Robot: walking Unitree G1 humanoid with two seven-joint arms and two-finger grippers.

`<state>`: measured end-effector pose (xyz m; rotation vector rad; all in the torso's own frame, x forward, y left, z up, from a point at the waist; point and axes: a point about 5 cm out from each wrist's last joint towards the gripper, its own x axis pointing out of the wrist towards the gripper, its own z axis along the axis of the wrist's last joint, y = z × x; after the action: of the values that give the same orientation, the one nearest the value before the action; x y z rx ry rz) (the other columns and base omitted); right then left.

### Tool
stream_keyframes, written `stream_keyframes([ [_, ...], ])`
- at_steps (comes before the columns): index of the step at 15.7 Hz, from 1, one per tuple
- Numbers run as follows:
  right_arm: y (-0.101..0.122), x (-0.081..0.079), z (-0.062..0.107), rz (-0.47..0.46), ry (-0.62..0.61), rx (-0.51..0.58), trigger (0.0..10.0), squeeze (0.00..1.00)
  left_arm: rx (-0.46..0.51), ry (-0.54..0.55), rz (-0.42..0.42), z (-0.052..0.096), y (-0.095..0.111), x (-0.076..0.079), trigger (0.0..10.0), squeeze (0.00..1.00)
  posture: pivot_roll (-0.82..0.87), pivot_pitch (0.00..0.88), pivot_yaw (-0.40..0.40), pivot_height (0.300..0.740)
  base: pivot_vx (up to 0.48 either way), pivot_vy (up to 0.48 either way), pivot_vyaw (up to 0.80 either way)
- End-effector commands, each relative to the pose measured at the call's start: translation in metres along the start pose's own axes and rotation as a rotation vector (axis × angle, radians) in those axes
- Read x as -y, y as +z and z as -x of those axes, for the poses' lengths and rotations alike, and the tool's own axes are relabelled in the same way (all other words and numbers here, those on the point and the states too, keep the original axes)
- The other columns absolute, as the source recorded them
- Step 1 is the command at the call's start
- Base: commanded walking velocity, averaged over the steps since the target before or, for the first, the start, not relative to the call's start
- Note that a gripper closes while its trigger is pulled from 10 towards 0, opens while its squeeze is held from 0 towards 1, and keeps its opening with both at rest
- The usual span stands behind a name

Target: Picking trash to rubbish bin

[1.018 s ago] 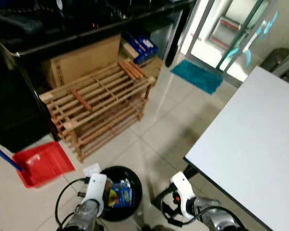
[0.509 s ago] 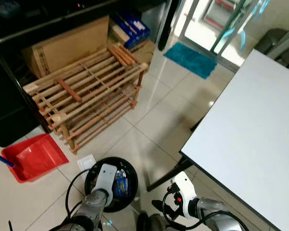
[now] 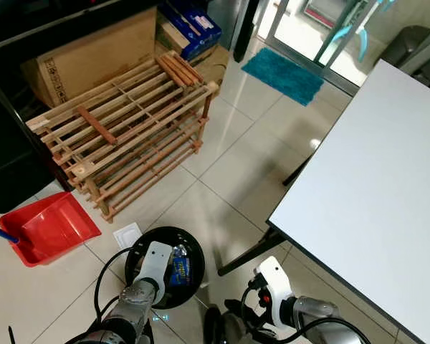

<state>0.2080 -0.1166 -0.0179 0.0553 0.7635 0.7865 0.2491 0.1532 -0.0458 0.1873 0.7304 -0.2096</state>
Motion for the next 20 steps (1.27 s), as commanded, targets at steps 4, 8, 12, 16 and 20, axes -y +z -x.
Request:
stream_keyframes([
  [4, -0.012, 0.004, 0.007, -0.033, -0.032, -0.041, 10.0, 0.00, -0.028, -0.035, -0.012, 0.001, -0.008, 0.008, 10.0, 1.00, -0.20, 0.271, -0.199, 0.740, 0.000, 0.000, 0.00],
  [8, -0.013, 0.004, 0.008, -0.035, -0.033, -0.044, 10.0, 0.00, -0.030, -0.029, -0.017, 0.001, -0.009, 0.008, 10.0, 1.00, -0.20, 0.266, -0.200, 0.740, 0.000, 0.000, 0.00],
  [12, -0.011, 0.017, 0.001, -0.050, -0.143, -0.023, 10.0, 0.00, -0.043, 0.035, -0.001, 0.004, -0.016, 0.001, 10.0, 0.00, -0.17, 0.238, -0.187, 0.740, 0.000, 0.000, 0.00],
  [16, -0.032, 0.039, -0.001, -0.118, -0.352, -0.101, 10.0, 0.00, -0.112, 0.089, 0.019, 0.016, -0.048, -0.010, 10.0, 0.00, -0.11, 0.191, -0.157, 0.740, 0.000, 0.000, 0.00],
  [20, -0.049, 0.036, -0.004, -0.150, -0.345, -0.164, 10.0, 0.00, -0.158, 0.148, 0.061, 0.026, -0.070, -0.021, 10.0, 0.00, -0.06, 0.154, -0.138, 0.740, 0.000, 0.000, 0.00],
])
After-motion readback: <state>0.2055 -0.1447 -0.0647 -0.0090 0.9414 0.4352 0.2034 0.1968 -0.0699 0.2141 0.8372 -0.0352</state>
